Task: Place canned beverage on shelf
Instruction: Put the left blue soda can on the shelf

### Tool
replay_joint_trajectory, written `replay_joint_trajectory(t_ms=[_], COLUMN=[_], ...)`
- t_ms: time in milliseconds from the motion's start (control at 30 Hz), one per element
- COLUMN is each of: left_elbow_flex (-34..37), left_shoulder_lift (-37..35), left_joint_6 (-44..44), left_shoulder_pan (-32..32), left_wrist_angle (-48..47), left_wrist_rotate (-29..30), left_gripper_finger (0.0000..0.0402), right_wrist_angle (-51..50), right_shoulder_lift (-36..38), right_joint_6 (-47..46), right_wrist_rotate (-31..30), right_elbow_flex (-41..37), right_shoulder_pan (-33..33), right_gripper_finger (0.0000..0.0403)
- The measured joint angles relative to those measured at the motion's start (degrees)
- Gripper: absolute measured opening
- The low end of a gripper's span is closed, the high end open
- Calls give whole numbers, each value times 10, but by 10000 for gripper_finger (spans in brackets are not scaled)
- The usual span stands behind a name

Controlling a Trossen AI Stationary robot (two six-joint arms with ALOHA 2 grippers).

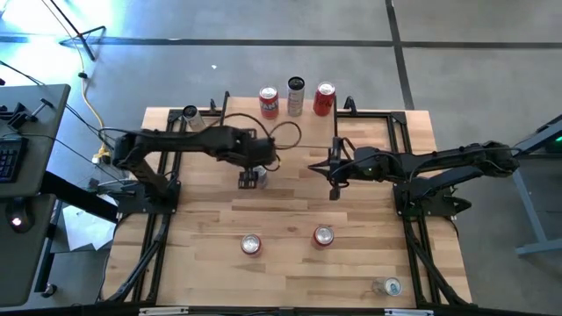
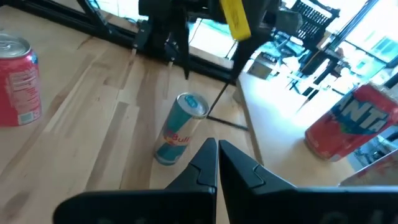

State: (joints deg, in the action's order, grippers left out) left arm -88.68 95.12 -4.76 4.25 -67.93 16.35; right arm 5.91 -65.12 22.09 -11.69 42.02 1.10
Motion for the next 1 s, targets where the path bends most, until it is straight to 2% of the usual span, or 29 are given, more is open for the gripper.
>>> replay_joint_trajectory(t_ms=[167, 300, 400, 533, 600, 733, 1000], left_elbow_flex=[90, 222, 316, 400, 426, 456, 458], left_shoulder_lift=[-82, -160, -210, -236, -236, -224, -189], left_joint_6=[171, 302, 361, 367, 349, 318, 305], left_shoulder_pan=[-29, -81, -123, -156, -160, -154, -120], left_wrist_angle=[95, 228, 334, 435, 486, 571, 576], left_wrist_rotate=[3, 87, 154, 236, 258, 243, 230], left_gripper_finger=[303, 303, 303, 303, 303, 303, 303], right_wrist_angle=[-11, -3, 26, 43, 47, 54, 55], right_shoulder_lift=[0, 0, 0, 0, 0, 0, 0], right_joint_6=[3, 31, 51, 70, 82, 96, 99], right_wrist_rotate=[-3, -3, -4, -4, -4, -4, -4], right_elbow_flex=[0, 0, 0, 0, 0, 0, 0], right_shoulder_pan=[0, 0, -2, -4, -4, -4, -4], right_gripper_finger=[0, 0, 0, 0, 0, 0, 0])
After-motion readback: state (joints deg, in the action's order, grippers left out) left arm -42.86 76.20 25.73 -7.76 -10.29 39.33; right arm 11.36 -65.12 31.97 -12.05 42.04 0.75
